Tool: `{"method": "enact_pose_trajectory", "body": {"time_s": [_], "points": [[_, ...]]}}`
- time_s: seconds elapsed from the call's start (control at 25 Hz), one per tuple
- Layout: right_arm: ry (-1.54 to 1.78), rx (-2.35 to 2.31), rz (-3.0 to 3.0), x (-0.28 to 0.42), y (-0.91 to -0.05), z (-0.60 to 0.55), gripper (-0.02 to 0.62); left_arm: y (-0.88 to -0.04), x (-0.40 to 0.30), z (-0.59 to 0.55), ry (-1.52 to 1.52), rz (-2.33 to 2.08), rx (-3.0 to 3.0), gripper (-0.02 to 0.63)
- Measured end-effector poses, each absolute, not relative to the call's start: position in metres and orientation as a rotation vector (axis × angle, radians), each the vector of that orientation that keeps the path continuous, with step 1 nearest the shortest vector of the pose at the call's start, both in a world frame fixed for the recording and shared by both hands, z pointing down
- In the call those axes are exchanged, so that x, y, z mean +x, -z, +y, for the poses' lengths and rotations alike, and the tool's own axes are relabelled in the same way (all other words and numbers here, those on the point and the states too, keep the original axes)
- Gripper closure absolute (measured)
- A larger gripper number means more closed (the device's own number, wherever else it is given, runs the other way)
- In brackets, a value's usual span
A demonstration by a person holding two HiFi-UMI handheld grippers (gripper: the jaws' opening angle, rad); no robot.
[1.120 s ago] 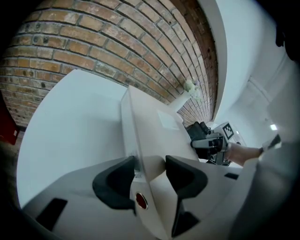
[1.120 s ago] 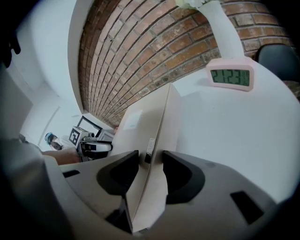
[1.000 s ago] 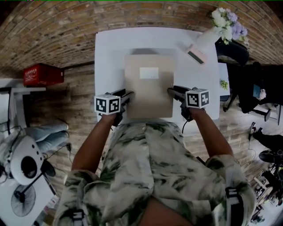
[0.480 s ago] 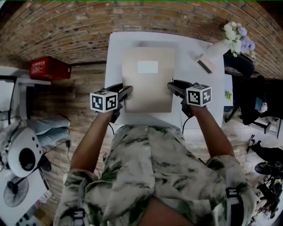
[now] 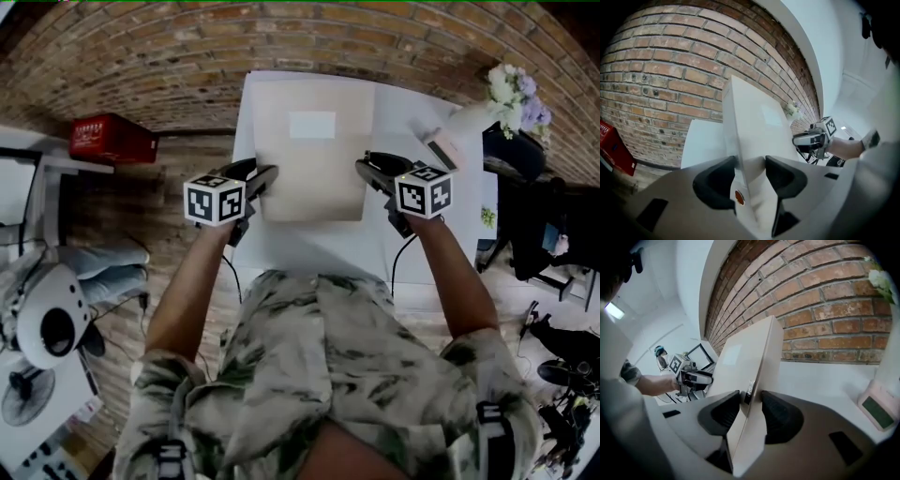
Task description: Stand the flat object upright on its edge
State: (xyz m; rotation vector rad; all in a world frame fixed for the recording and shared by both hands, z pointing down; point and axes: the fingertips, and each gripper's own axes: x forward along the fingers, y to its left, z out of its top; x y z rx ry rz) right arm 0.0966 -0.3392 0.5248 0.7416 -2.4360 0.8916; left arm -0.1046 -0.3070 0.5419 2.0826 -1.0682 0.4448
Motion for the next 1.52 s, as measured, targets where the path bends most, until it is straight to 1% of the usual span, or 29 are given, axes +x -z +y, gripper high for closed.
{"method": "enact_pose_trajectory", "body": {"time_s": [0.6,0.96,1.52], "points": [[-0.513,0.767,-2.524,0.085,-0.490,-0.402,0.437,-0.517,-0.114,-0.374,-0.525,-1.198,2.173,0.391],[-0.321,0.815,-2.514,0.094,-0.485,-0.446,0.445,-0.517,-0.104,-0.421,-0.612,-1.266,2.206,0.394],[-0.147,0.901,-2.532,0.099,-0.498,-0.516,0.451,-0.525,-0.100,-0.498,-0.702,-1.385,2.244,0.396]]}}
